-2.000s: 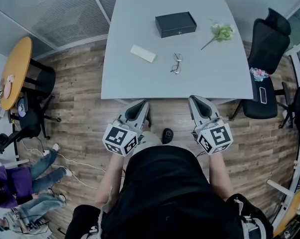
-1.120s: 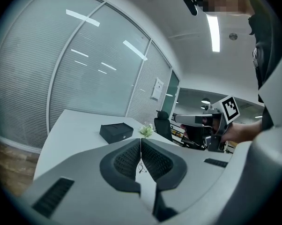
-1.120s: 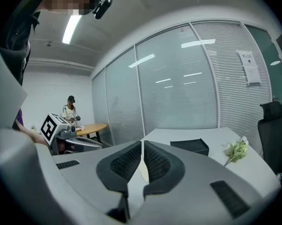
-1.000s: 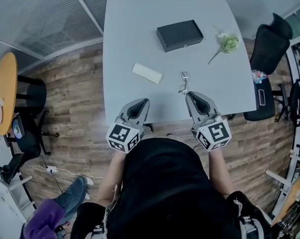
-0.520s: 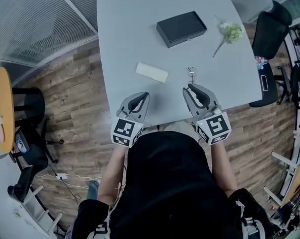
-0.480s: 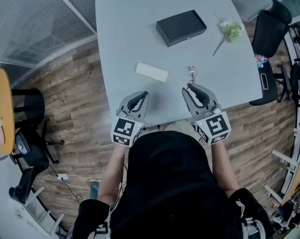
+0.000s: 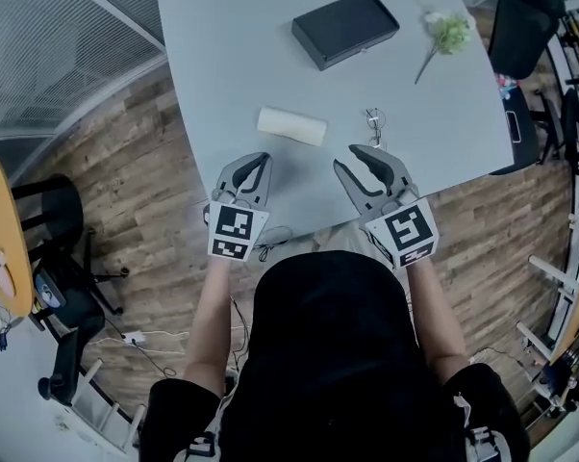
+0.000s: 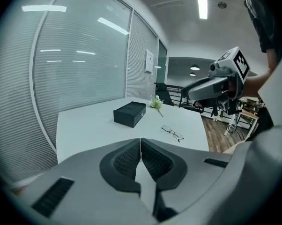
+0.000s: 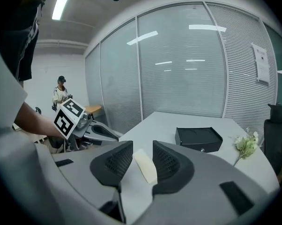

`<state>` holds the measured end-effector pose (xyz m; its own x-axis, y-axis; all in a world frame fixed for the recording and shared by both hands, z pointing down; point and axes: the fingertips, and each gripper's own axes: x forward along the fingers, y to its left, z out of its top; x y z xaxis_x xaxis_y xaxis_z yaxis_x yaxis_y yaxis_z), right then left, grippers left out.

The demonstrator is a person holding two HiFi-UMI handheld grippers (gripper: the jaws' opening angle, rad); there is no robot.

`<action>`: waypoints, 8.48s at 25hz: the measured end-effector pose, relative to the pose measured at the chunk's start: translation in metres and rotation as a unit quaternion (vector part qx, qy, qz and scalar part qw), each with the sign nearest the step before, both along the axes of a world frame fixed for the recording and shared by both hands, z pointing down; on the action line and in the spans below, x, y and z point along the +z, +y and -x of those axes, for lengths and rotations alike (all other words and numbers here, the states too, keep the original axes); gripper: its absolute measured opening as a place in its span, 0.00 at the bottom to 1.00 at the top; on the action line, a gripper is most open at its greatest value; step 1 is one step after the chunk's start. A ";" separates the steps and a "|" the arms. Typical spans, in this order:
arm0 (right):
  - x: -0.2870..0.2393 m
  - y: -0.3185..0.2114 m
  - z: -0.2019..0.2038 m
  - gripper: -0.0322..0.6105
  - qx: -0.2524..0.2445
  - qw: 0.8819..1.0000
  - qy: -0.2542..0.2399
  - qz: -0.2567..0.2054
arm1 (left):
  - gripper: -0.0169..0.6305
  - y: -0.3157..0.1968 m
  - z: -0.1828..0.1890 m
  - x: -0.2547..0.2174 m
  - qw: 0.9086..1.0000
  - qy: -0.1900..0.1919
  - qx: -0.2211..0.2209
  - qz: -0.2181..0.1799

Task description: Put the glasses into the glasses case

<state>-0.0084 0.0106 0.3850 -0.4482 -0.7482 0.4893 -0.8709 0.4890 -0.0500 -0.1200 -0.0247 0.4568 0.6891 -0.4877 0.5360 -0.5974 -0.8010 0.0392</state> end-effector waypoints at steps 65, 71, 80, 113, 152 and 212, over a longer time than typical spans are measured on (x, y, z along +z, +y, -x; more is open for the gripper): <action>0.226 -0.072 0.020 0.47 -0.166 0.947 0.266 0.076 | 0.06 -0.054 -0.024 0.169 0.980 -0.192 0.044 0.038; 0.224 -0.072 0.019 0.47 -0.164 0.953 0.240 0.086 | 0.06 -0.054 -0.024 0.169 0.980 -0.189 0.036 0.044; 0.223 -0.074 0.016 0.48 -0.168 0.952 0.238 0.089 | 0.06 -0.054 -0.026 0.170 0.979 -0.197 0.034 0.046; 0.189 -0.109 -0.005 0.11 -0.131 0.958 0.251 0.039 | 0.06 -0.054 -0.024 0.173 0.981 -0.176 0.012 0.078; 0.148 -0.103 -0.038 0.18 -0.044 0.972 0.231 0.024 | 0.06 -0.047 -0.020 0.174 0.984 -0.137 -0.026 0.110; 0.227 -0.028 -0.177 0.09 0.299 0.938 0.031 0.174 | 0.06 -0.045 -0.024 0.175 0.986 -0.142 -0.021 0.086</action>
